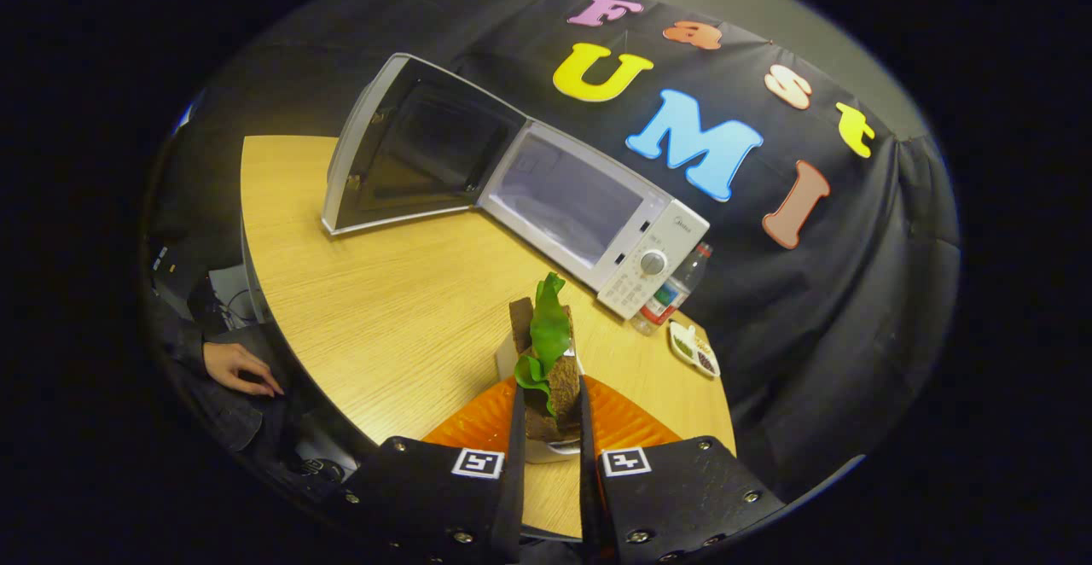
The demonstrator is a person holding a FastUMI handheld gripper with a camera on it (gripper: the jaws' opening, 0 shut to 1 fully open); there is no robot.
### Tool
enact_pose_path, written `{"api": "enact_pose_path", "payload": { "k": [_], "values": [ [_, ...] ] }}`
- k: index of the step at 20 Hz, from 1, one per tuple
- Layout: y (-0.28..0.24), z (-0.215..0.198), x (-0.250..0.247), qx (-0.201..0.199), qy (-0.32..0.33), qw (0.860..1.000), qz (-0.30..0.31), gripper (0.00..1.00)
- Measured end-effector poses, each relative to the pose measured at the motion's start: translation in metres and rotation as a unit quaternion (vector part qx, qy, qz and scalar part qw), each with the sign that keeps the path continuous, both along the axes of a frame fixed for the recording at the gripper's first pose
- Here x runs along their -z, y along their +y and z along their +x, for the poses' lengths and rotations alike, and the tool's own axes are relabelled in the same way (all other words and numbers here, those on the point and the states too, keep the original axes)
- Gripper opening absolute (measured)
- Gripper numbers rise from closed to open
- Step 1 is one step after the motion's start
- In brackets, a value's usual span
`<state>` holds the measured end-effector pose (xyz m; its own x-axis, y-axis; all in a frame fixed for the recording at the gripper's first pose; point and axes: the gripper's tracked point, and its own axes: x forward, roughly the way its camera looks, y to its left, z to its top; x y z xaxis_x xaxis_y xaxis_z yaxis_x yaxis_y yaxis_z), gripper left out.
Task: Open the microwave, put the food inside, and close the microwave door.
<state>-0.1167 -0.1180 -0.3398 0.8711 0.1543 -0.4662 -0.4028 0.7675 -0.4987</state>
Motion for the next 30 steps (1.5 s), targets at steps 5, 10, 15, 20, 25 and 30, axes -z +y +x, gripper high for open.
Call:
{"api": "enact_pose_path", "payload": {
  "k": [5, 10, 15, 20, 25, 30],
  "values": [
    [0.003, -0.001, -0.02, 0.011, -0.016, 0.999, 0.026, 0.28],
    [0.009, 0.004, -0.037, 0.03, -0.023, 0.997, 0.071, 0.27],
    [0.017, 0.011, -0.057, 0.029, -0.054, 0.995, 0.078, 0.28],
    [0.045, 0.031, -0.092, 0.017, -0.078, 0.989, 0.126, 0.27],
    [0.099, 0.085, -0.11, 0.001, -0.072, 0.976, 0.207, 0.27],
    [0.14, 0.152, -0.111, 0.019, -0.056, 0.953, 0.298, 0.27]
  ]
}}
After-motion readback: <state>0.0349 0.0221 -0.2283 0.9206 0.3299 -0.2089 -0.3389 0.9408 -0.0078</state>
